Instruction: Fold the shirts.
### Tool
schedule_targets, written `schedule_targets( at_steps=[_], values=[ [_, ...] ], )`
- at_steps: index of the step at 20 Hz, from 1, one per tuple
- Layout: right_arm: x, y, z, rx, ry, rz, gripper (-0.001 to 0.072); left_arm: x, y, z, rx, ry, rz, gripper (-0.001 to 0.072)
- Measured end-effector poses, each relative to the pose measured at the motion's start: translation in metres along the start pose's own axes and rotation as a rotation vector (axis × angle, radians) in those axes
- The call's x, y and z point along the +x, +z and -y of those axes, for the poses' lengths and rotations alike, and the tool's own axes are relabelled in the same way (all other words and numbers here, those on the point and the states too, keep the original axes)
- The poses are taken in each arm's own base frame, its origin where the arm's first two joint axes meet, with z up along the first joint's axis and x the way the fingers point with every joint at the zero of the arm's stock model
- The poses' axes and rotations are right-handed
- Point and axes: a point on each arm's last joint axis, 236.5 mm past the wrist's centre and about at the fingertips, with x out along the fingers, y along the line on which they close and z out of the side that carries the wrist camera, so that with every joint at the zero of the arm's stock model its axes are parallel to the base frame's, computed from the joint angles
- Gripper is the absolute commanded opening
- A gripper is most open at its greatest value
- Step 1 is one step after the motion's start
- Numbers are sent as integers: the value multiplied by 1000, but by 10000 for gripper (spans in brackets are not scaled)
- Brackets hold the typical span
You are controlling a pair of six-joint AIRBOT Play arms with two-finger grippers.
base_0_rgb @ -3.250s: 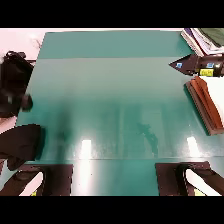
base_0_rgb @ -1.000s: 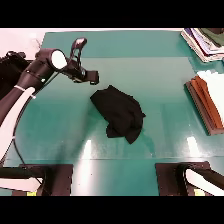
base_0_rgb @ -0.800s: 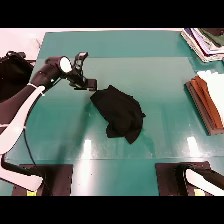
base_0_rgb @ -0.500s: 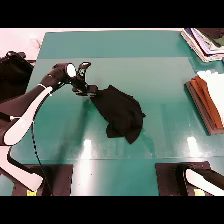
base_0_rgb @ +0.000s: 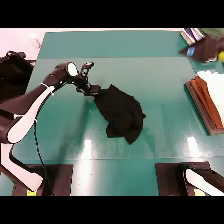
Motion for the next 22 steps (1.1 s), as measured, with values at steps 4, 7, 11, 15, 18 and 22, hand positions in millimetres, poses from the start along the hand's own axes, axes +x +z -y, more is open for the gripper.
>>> schedule_targets(
  at_steps=[4, 7, 11, 15, 18, 22],
  values=[
    [54, -119, 70, 264, -100, -270, 554, -22, 19, 11, 41, -7, 37, 26],
    [100, -214, 84, 462, -70, -439, 554, -31, 26, 16, 55, -12, 50, 26],
    [152, -289, 70, 596, -14, -549, 554, -35, 26, 18, 63, -14, 43, 26],
    [189, -311, 50, 597, 19, -586, 93, -36, 24, 18, 64, -14, 32, 26],
    [206, -294, 44, 539, 29, -550, 18, -48, 25, 24, 70, -20, 44, 26],
    [179, -212, 23, 364, 90, -412, 18, -135, 50, 49, 147, -11, 226, 25]
  ],
)
